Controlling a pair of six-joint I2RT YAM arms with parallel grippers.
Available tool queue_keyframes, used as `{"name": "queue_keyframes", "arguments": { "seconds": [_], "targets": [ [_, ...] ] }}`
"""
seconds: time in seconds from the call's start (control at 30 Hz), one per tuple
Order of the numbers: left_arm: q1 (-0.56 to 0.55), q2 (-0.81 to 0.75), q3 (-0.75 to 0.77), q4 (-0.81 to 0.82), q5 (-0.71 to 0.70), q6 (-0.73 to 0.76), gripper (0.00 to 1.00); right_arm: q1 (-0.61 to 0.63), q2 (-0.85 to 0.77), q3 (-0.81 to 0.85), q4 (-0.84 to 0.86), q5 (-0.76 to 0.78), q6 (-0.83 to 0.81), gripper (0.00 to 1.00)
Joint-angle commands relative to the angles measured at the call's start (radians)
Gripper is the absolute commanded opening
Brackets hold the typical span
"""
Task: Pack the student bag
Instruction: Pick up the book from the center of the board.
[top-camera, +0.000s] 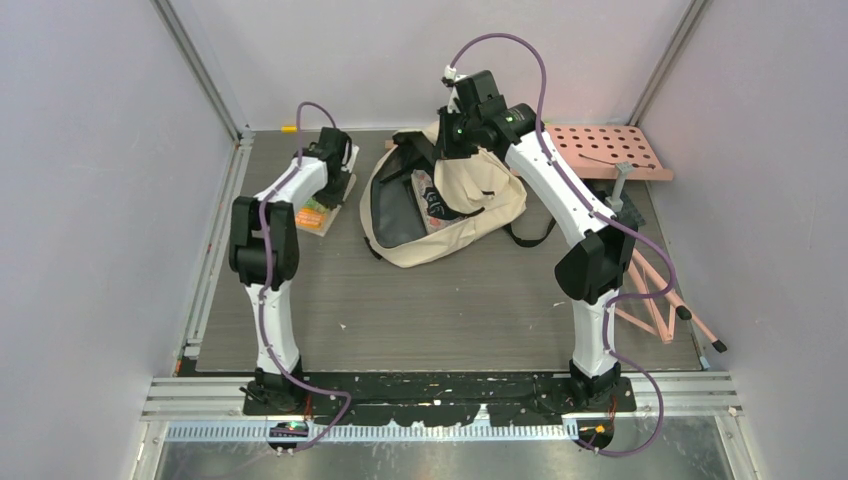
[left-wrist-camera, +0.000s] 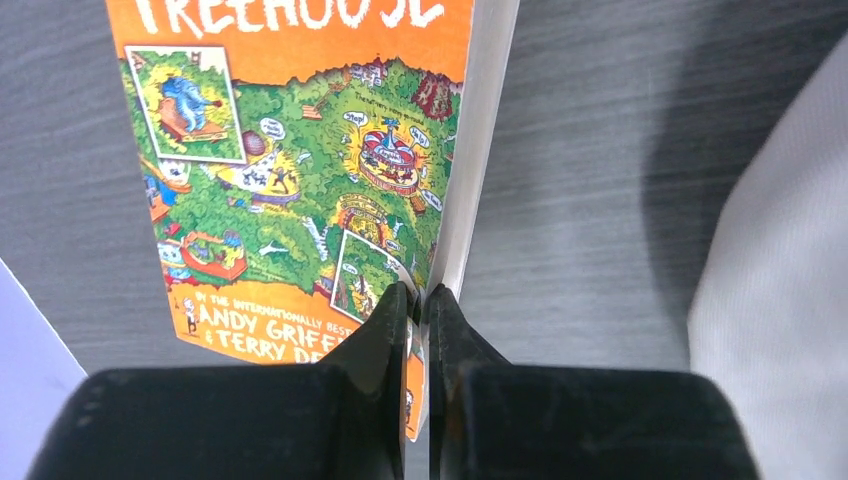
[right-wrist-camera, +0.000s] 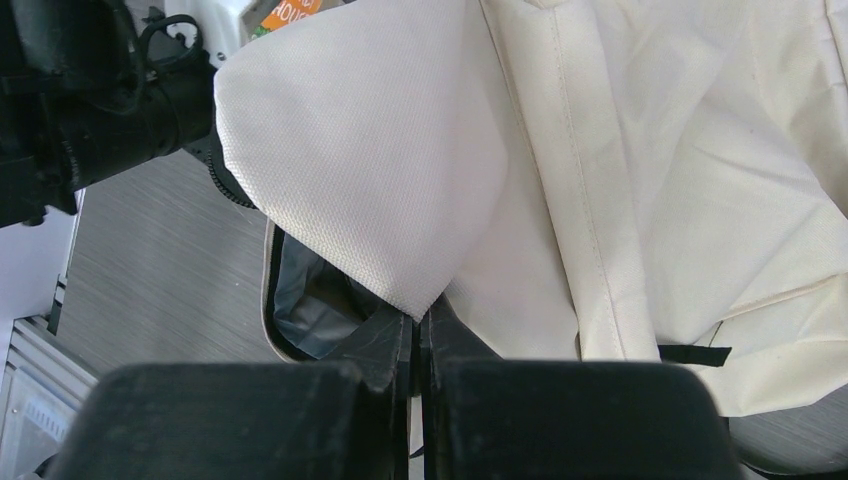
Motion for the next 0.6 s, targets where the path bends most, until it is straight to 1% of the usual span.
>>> {"name": "queue_keyframes", "arguments": {
  "seconds": [0.0,0.13,0.2,0.3,0.47,0.57],
  "targets": [
    [0.01,-0.154,-0.044,-0.067,0.074,-0.1,0.0,0.006,-0.068,0.044,0.084,0.003,0.013,0.01],
    [0.01,-0.248,-0.051,-0.182,0.131,-0.17,0.0,0.005,-0.081,0.017,0.105,0.0,0.019,0.01],
    [0.008,-0.292,-0.098,-0.217,0.136,-0.198,0.0,0.005,-0.082,0.009,0.109,-0.003,0.022,0.01],
    [0.008,-0.363,-0.22,-0.244,0.164,-0.254,0.0,0.005,-0.082,0.0,0.112,-0.014,0.028,0.01],
    [-0.013,-0.501,-0.415,-0.225,0.279,-0.359,0.0,0.006,-0.088,-0.024,0.122,-0.026,0.034,0.01],
    [-0.019,-0.575,-0.509,-0.172,0.408,-0.405,0.0,0.006,-0.093,-0.045,0.125,-0.023,0.029,0.01]
  ]
}}
